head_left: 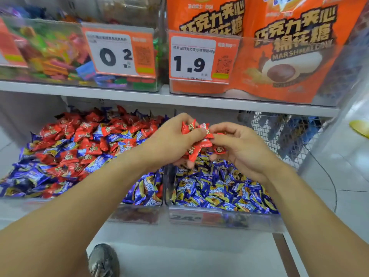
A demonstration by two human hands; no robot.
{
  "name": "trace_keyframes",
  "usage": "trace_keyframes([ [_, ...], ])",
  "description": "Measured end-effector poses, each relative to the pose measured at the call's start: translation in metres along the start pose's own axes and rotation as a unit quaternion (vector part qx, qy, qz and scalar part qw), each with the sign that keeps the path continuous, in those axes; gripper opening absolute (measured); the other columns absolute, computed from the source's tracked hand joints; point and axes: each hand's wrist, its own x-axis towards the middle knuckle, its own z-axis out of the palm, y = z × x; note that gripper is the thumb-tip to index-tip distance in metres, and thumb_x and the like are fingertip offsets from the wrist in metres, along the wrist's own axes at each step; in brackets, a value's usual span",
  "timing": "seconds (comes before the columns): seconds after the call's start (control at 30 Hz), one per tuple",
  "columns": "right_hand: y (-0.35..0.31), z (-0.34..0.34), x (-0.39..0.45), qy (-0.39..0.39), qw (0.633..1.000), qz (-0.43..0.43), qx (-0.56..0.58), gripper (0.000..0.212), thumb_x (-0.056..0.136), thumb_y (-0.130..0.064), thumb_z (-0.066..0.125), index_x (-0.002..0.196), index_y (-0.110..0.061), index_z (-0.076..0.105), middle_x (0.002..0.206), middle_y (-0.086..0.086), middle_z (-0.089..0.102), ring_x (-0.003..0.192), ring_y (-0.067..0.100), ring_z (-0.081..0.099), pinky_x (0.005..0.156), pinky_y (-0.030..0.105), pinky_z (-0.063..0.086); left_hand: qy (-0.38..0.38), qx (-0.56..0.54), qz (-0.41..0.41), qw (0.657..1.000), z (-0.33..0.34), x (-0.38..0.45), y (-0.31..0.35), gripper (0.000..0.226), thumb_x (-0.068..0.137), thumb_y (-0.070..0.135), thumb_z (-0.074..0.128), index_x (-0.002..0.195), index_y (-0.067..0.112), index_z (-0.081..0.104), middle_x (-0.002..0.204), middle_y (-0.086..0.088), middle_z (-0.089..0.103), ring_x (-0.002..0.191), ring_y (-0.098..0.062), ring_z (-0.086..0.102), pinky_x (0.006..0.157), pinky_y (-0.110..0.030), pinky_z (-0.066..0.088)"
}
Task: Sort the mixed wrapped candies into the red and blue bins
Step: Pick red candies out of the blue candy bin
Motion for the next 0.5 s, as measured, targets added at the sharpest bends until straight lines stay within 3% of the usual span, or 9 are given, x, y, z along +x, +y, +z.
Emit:
trace_keyframes([
  [0.1, 0.002, 0.053, 0.003, -0.02, 0.999, -0.007, 0.041, 0.016, 0.095, 0.002, 0.058, 0.107, -0.006, 0.067, 0.086, 0.017, 0.07, 0.07, 0.022, 0.069, 0.064, 0.032, 0.061, 0.077, -0.004, 0.018, 0.997, -0.032, -0.015, -0.01, 0.023, 0.099, 0.028, 0.056, 0.107, 0.008, 0.048, 0.048, -0.004, 0.06, 0.036, -0.016, 0.053, 0.035, -0.02, 0.033],
  [0.23, 0.017, 0.117, 0.027, -0.002, 0.999, -0.032, 0.006, 0.015, 0.097, -0.002, 0.06, 0.103, -0.012, 0.069, 0.095, 0.015, 0.073, 0.074, 0.024, 0.073, 0.079, 0.039, 0.061, 0.163, 0.016, 0.015, 0.986, -0.077, -0.028, -0.036, 0.022, 0.098, 0.025, 0.059, 0.107, 0.007, 0.051, 0.063, -0.017, 0.066, 0.041, -0.02, 0.06, 0.037, -0.025, 0.041],
  [0.37, 0.019, 0.159, 0.059, 0.015, 0.989, -0.078, -0.128, 0.015, 0.092, -0.011, 0.07, 0.105, -0.015, 0.073, 0.095, 0.014, 0.075, 0.082, 0.021, 0.074, 0.087, 0.039, 0.06, 0.266, 0.119, 0.033, 0.956, -0.131, -0.032, -0.063, 0.023, 0.092, 0.031, 0.066, 0.104, 0.013, 0.058, 0.071, -0.008, 0.07, 0.055, -0.026, 0.068, 0.054, -0.035, 0.053],
  [0.5, 0.016, 0.186, 0.082, -0.008, 0.939, -0.14, -0.315, 0.029, 0.089, -0.026, 0.074, 0.118, -0.02, 0.07, 0.111, -0.004, 0.071, 0.098, 0.01, 0.066, 0.094, 0.03, 0.052, 0.37, 0.246, 0.023, 0.895, -0.185, -0.034, -0.083, 0.03, 0.088, 0.033, 0.07, 0.106, 0.011, 0.061, 0.095, -0.005, 0.067, 0.091, -0.027, 0.064, 0.078, -0.033, 0.045],
])
